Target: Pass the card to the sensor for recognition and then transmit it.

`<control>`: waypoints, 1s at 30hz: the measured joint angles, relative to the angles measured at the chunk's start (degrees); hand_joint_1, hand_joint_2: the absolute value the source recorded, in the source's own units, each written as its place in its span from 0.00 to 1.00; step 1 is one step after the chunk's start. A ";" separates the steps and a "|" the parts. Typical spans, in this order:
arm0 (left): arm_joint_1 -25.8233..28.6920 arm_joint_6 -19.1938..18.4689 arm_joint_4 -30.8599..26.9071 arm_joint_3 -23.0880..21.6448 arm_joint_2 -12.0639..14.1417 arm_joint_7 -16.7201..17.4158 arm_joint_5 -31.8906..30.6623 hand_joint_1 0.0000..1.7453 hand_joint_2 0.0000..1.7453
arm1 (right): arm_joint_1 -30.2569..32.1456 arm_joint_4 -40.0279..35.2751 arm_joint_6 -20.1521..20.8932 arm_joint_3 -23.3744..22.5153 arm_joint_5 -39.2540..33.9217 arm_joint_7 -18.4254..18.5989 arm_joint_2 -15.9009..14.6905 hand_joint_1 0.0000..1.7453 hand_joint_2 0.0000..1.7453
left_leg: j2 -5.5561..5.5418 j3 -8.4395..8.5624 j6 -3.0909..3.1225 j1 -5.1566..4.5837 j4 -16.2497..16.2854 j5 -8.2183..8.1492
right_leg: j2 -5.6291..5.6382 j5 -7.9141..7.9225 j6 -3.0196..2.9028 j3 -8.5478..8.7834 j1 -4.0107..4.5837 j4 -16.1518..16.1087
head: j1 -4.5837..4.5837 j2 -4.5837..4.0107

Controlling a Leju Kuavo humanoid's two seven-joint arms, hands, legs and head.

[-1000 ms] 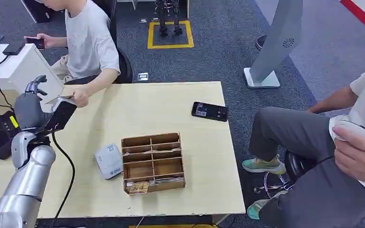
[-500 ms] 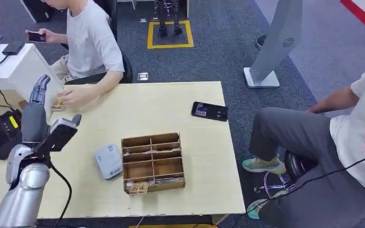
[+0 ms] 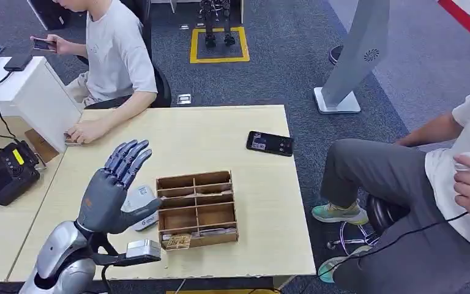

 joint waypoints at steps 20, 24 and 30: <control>0.19 7.10 4.33 -8.17 -0.04 6.93 -12.43 0.00 1.00 | -0.22 0.00 -0.07 0.00 0.35 0.55 -0.02 0.00 1.00 | 0.00 -0.01 -0.01 -0.01 0.00 0.01 | 0.01 0.01 0.02 0.00 -0.01 0.00 | 0.00 0.00; 0.19 7.34 5.66 -8.19 -0.04 7.19 -12.76 0.00 1.00 | -0.34 0.00 -0.07 0.00 0.35 0.55 -0.02 0.00 1.00 | 0.00 -0.01 -0.01 -0.01 0.00 0.01 | 0.01 0.01 0.02 0.00 -0.01 0.00 | -0.02 0.00; 0.13 7.56 7.32 -8.19 -0.28 8.04 -13.13 0.00 1.00 | -0.44 0.00 -0.18 0.00 0.39 0.24 -0.02 0.00 1.00 | 0.00 -0.01 -0.01 -0.01 0.00 0.01 | 0.01 0.01 0.02 0.00 -0.01 0.00 | 0.00 0.00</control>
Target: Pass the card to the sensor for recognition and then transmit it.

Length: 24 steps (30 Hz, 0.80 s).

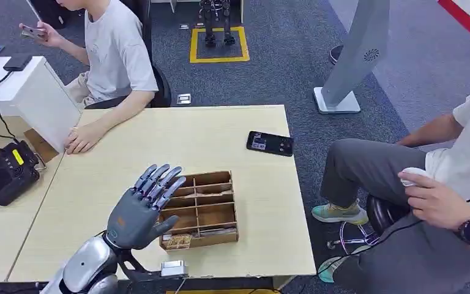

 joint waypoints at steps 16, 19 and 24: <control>-2.74 1.97 10.86 0.07 -2.67 6.58 -7.13 0.00 1.00 | -0.34 0.00 -0.02 0.09 0.02 0.30 0.00 0.00 1.00 | 0.00 0.00 0.00 0.00 0.00 0.00 | 0.00 0.02 0.01 0.00 0.00 0.00 | 0.00 0.00; -3.51 2.21 12.94 0.22 -3.38 7.61 -7.93 0.00 1.00 | -0.35 0.00 -0.04 0.15 0.02 0.35 0.00 0.00 1.00 | 0.00 0.00 0.00 0.00 0.00 0.00 | 0.00 0.02 0.01 0.00 0.00 0.00 | 0.00 0.00; -4.34 2.25 15.06 0.52 -4.37 8.09 -8.09 0.00 1.00 | -0.36 0.02 -0.07 0.59 0.02 0.35 0.02 0.00 1.00 | 0.00 0.00 0.00 0.00 0.00 0.00 | 0.00 0.02 0.02 0.00 0.00 0.00 | 0.00 0.00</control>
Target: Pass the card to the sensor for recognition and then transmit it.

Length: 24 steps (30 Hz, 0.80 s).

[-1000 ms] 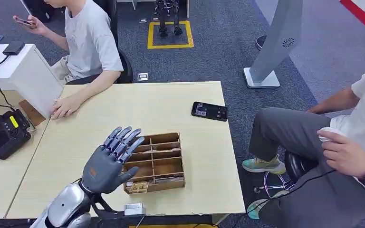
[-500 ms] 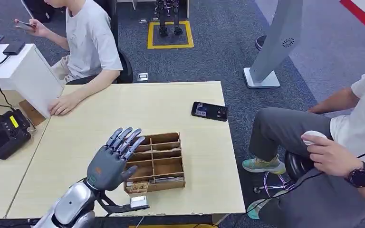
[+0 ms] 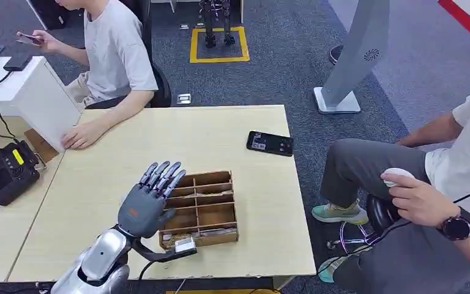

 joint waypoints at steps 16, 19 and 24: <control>-1.42 0.72 3.06 0.90 -1.51 0.70 0.07 0.00 1.00 | 0.00 0.00 0.07 0.83 0.00 0.55 0.00 0.00 1.00 | -0.01 0.01 0.02 0.00 0.00 0.02 | -0.01 0.01 0.00 0.02 0.00 0.00 | 0.00 0.00; -1.84 0.72 3.47 1.09 -1.57 0.79 0.28 0.00 1.00 | 0.00 0.00 0.04 0.92 0.00 0.61 0.00 0.00 1.00 | -0.01 0.01 0.05 0.00 0.00 0.05 | -0.01 0.02 0.01 0.02 0.00 0.00 | 0.00 0.00; -1.92 0.52 3.63 2.05 -1.73 -0.72 3.69 0.00 1.00 | 0.02 0.00 -0.02 0.98 0.00 0.52 0.00 0.00 1.00 | -0.02 0.00 0.05 0.00 0.00 0.05 | -0.01 0.02 0.01 0.02 0.00 0.00 | 0.00 0.00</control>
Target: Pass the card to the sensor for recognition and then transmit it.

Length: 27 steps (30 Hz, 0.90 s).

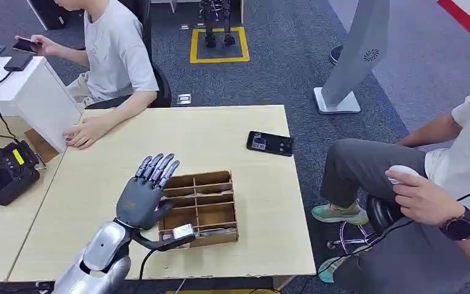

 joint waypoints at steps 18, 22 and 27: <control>0.35 -4.15 -0.52 0.31 -0.70 -2.23 3.37 0.00 1.00 | 0.00 0.00 0.02 0.37 0.00 0.09 0.00 0.00 1.00 | -0.01 -0.01 0.00 0.00 0.00 0.00 | -0.01 0.00 0.00 0.00 0.00 0.00 | 0.00 0.00; 0.34 -5.60 -0.59 0.31 -0.63 -2.93 4.77 0.00 1.00 | 0.00 0.00 0.02 0.37 0.00 0.04 0.00 0.00 1.00 | -0.02 -0.01 0.00 0.00 0.00 0.00 | -0.02 0.00 0.00 0.02 0.00 0.00 | 0.00 0.00; 0.36 -6.67 -1.05 0.31 -0.59 -3.46 5.97 0.00 1.00 | 0.01 0.00 0.02 0.37 0.00 -0.11 0.02 0.00 1.00 | -0.02 -0.01 0.00 0.00 0.00 0.00 | -0.03 0.00 0.00 0.03 0.00 0.00 | 0.00 0.00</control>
